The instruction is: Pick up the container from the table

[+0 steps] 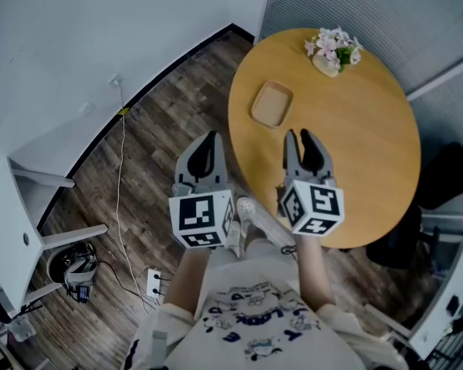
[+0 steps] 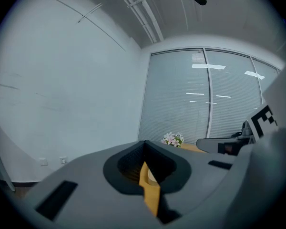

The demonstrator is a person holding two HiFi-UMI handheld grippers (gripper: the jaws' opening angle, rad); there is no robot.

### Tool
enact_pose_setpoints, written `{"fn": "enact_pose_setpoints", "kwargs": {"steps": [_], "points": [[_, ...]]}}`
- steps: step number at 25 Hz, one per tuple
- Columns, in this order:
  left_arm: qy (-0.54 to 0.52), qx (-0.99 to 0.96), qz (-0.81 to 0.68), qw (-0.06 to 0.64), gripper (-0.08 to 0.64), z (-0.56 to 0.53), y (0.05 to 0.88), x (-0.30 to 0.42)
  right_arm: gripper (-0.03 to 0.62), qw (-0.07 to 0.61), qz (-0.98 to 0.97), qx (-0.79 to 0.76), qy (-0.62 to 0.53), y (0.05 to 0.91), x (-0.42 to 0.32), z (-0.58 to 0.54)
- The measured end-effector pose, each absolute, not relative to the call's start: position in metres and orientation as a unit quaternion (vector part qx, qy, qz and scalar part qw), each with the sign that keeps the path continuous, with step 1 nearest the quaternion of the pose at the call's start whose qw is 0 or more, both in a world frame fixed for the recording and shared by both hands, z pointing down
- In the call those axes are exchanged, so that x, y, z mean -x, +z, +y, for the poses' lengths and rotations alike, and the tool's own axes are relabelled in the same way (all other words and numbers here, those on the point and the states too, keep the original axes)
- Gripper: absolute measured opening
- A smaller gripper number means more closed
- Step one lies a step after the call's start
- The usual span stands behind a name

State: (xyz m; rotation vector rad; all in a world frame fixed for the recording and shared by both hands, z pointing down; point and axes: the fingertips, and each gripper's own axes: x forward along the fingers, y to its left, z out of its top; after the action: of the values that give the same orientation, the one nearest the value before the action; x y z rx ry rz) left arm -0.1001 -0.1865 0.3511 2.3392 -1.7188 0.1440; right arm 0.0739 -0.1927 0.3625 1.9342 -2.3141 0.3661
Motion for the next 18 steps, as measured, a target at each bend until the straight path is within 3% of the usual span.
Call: {"fn": "enact_pose_setpoints", "kwargs": {"steps": [18], "points": [[0.094, -0.784, -0.590, 0.166, 0.002, -0.292, 0.411, 0.072, 0.114, 0.101, -0.745, -0.634, 0.181, 0.433, -0.111, -0.304]]}}
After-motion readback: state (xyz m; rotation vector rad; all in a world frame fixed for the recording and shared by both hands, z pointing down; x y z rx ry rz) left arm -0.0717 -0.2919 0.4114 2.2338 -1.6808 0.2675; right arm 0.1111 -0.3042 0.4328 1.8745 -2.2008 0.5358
